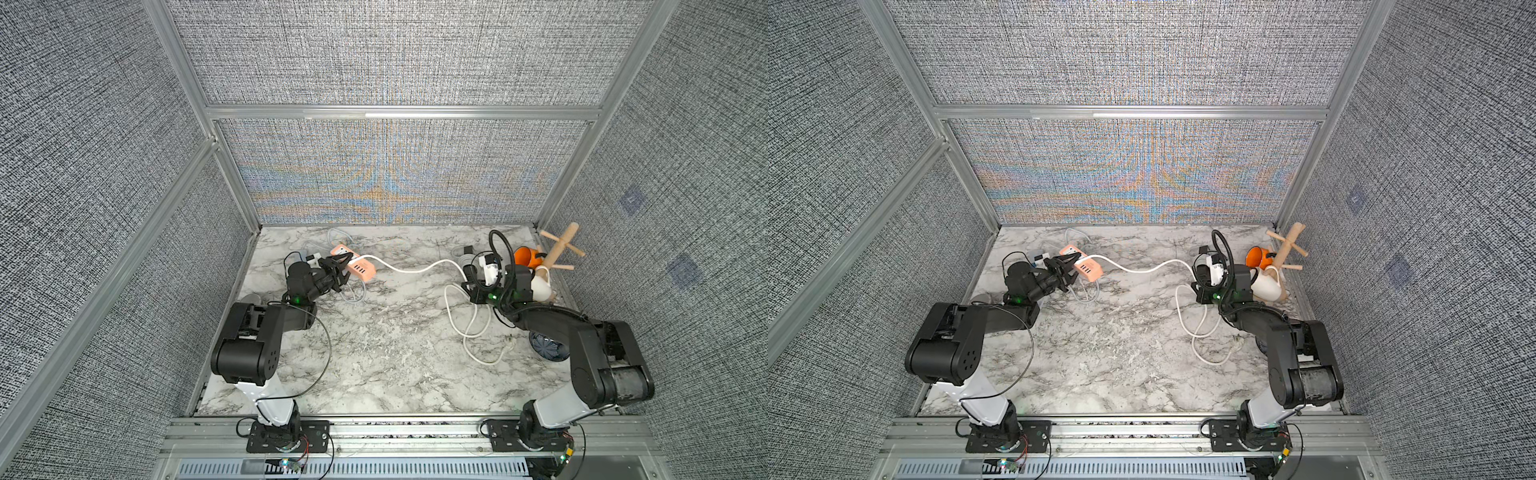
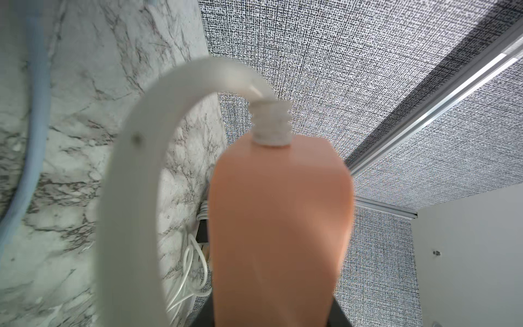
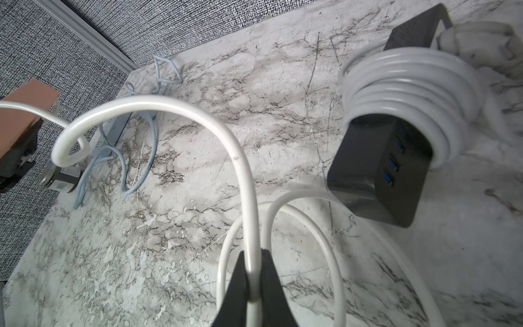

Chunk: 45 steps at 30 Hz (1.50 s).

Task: Unwrap the cord wrapped around the power strip
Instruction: Unwrap the power cord from the power strip.

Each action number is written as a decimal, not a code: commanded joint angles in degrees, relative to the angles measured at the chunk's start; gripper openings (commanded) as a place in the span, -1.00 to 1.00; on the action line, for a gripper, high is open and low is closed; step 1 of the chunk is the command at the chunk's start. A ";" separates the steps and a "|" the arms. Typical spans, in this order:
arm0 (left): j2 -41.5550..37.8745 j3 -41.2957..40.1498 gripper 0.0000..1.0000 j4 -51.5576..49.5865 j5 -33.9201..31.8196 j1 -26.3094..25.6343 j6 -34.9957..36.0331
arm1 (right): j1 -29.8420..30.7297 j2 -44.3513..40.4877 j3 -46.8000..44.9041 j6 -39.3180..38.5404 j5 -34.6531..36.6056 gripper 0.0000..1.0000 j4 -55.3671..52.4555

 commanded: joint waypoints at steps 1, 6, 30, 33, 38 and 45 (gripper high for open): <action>0.36 0.11 -0.99 2.12 -0.32 0.01 2.84 | 0.18 0.27 0.89 0.28 -3.63 -1.00 0.57; -2.66 2.06 -0.99 -7.90 0.64 -1.19 11.78 | 3.50 -1.79 2.89 -4.98 -5.81 -0.20 -7.20; -0.12 18.12 -0.99 -26.41 17.79 -10.18 33.53 | 21.98 1.46 20.86 -8.66 -5.97 0.44 -9.17; -0.12 18.01 -0.99 -24.94 19.58 -10.36 32.70 | 21.39 4.16 22.93 -14.79 -7.82 0.41 -10.62; -0.92 17.93 -0.99 -23.54 21.01 -10.49 31.92 | 21.10 8.06 26.46 -18.69 -13.43 0.36 -13.12; 0.58 17.65 -0.99 -17.73 21.45 -10.98 27.69 | 21.87 8.17 26.72 -19.09 -14.73 -0.19 -12.23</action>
